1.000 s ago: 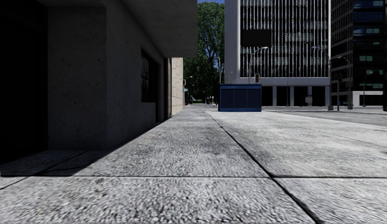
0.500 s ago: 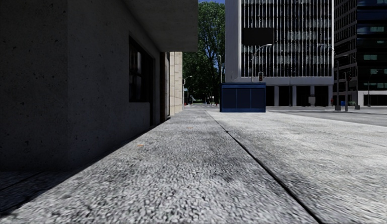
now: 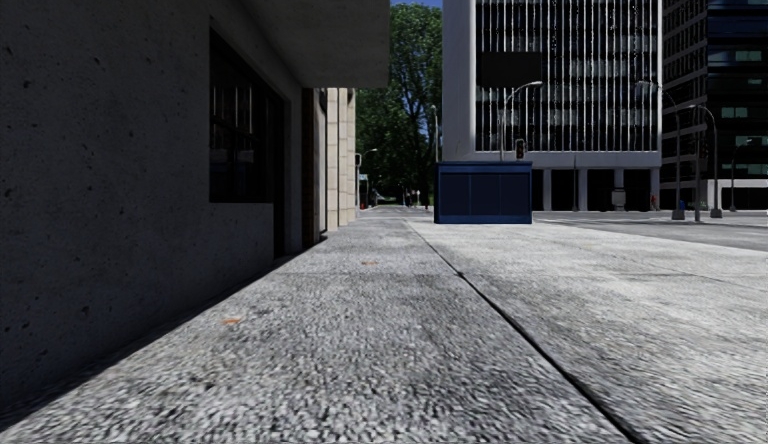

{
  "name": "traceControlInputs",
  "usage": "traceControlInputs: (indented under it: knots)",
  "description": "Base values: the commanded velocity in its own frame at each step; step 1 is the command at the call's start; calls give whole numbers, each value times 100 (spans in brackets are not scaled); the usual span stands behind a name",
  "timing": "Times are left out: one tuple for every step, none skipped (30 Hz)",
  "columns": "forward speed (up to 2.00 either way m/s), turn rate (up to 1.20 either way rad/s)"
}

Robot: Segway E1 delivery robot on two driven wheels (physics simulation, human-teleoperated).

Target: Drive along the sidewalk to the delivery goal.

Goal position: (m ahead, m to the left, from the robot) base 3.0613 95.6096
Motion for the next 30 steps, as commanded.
traceControlInputs:
  knots:
    - [200,-20]
    - [200,-20]
    - [200,-10]
    - [200,0]
    - [200,0]
    - [200,0]
    - [200,0]
    - [200,0]
    - [200,0]
    - [200,0]
    - [200,0]
    - [200,0]
    - [200,0]
    - [200,0]
    - [200,0]
    - [200,0]
    - [200,0]
    - [200,0]
    - [200,0]
    - [200,0]
    - [200,0]
    - [200,0]
    - [200,0]
    - [200,0]
    - [200,0]
    - [200,0]
    - [200,0]
    - [200,0]
    - [200,0]
    - [200,0]
